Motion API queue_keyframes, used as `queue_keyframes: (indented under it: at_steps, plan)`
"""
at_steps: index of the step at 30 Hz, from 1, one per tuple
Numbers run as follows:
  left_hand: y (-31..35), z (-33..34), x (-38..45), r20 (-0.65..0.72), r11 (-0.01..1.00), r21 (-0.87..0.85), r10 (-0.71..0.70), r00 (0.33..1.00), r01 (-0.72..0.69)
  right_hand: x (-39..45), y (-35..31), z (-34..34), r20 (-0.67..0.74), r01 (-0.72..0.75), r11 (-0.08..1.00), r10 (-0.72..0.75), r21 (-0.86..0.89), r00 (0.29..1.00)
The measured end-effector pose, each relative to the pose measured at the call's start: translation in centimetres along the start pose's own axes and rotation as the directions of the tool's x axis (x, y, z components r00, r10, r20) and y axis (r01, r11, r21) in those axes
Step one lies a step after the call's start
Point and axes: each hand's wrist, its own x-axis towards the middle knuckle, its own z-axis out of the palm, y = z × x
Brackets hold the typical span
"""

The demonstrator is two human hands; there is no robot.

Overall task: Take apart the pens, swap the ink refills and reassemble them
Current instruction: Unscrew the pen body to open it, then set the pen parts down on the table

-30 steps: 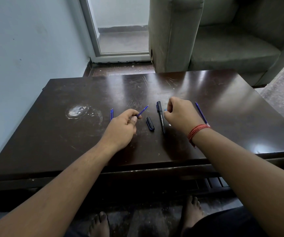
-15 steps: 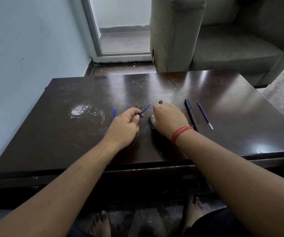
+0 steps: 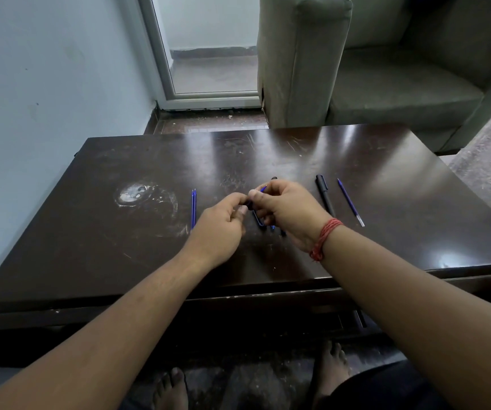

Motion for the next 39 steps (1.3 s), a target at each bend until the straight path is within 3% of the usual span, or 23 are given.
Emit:
queue_keyframes:
  at_steps: [5, 12, 15, 17, 20, 26, 29, 39]
  plan:
    - [0.3, 0.1, -0.2, -0.011, 1.0, -0.006, 0.009, 1.0, -0.009, 0.1, 0.0, 0.2, -0.066, 0.001, 0.997, 0.004, 0.071, 0.998]
    - [0.7, -0.4, -0.6, 0.032, 1.0, -0.004, 0.012, 0.999, -0.011, 1.0, -3.2, -3.6, -0.313, 0.123, 0.974, -0.059, 0.189, 0.948]
    - [0.5, -0.6, -0.6, 0.028, 1.0, -0.002, 0.005, 1.0, -0.004, 2.0, -3.7, -7.7, -0.418, 0.187, 0.98, -0.14, 0.072, 0.898]
    - [0.5, -0.6, -0.6, 0.033, 1.0, 0.004, 0.003, 0.999, -0.003, 2.3, -3.6, -10.6, -0.451, 0.193, 0.975, -0.221, -0.107, 0.865]
    - [0.5, -0.5, -0.5, 0.032, 1.0, 0.019, 0.005, 0.999, -0.005, 2.9, -2.7, -14.5, -0.446, 0.057, 0.924, -0.236, -0.378, 0.863]
    - [0.4, -0.4, -0.5, 0.037, 1.0, 0.029, -0.007, 0.999, 0.006, 4.3, -0.1, -17.7, -0.408, -0.192, 0.592, -0.255, -0.783, 0.877]
    - [0.4, -0.4, -0.4, 0.037, 0.999, 0.039, -0.02, 0.999, 0.019, 4.5, 0.5, -17.2, -0.388, -0.226, 0.504, -0.242, -0.833, 0.89]
    - [0.5, -0.5, -0.5, 0.034, 0.993, 0.102, -0.057, 0.998, 0.053, 4.9, 1.8, -17.1, -0.393, -0.267, 0.461, -0.201, -0.846, 0.898]
